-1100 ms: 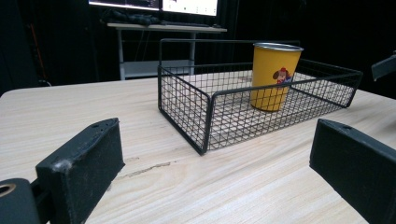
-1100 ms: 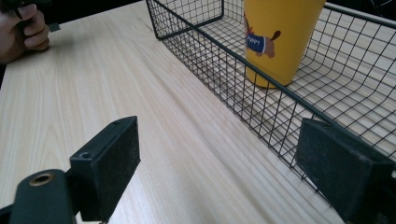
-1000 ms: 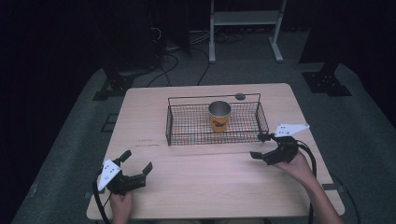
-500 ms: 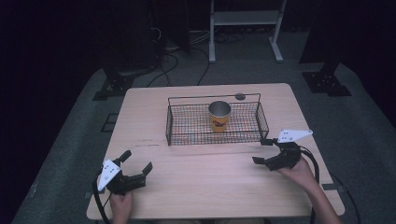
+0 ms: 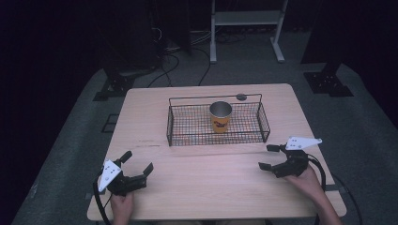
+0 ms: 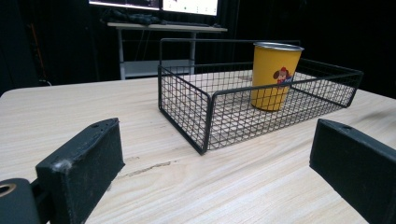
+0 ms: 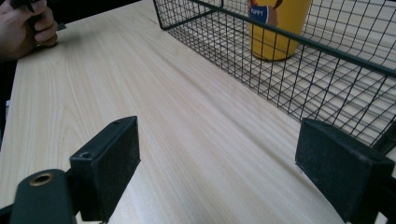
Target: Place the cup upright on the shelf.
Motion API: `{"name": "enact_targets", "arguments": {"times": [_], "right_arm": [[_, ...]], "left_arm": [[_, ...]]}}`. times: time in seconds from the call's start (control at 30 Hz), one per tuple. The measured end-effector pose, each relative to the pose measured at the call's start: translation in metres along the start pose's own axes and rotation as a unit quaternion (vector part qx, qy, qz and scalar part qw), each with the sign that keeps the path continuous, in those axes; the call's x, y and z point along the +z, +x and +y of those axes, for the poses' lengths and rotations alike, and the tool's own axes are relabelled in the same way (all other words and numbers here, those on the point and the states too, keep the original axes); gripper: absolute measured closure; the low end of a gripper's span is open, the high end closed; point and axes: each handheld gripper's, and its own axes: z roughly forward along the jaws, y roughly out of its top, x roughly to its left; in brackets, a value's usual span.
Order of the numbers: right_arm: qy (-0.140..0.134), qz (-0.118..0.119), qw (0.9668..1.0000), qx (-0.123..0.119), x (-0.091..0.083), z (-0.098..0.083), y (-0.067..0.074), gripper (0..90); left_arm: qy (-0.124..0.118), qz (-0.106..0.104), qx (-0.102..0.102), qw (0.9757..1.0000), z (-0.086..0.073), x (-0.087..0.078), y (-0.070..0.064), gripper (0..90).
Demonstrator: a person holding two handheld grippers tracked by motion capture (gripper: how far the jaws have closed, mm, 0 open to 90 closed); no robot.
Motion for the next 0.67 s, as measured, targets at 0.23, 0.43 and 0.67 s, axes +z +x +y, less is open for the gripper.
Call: {"name": "enact_targets", "arguments": {"times": [0.23, 0.43, 0.67], "right_arm": [[-0.004, -0.005, 1.0, 0.005, -0.005, -0.01, 0.003, 12.8], [-0.009, -0.012, 0.9998, 0.011, -0.009, -0.017, 0.007, 12.8], [-0.031, -0.024, 0.9989, 0.026, -0.013, -0.03, 0.011, 13.1]], "left_arm": [[0.001, 0.0, 0.001, 1.0, 0.0, 0.0, 0.0, 1.7], [0.001, 0.0, 0.001, 1.0, 0.0, 0.0, 0.0, 1.7], [0.001, 0.0, 0.0, 1.0, 0.0, 0.0, 0.0, 1.7]]}}
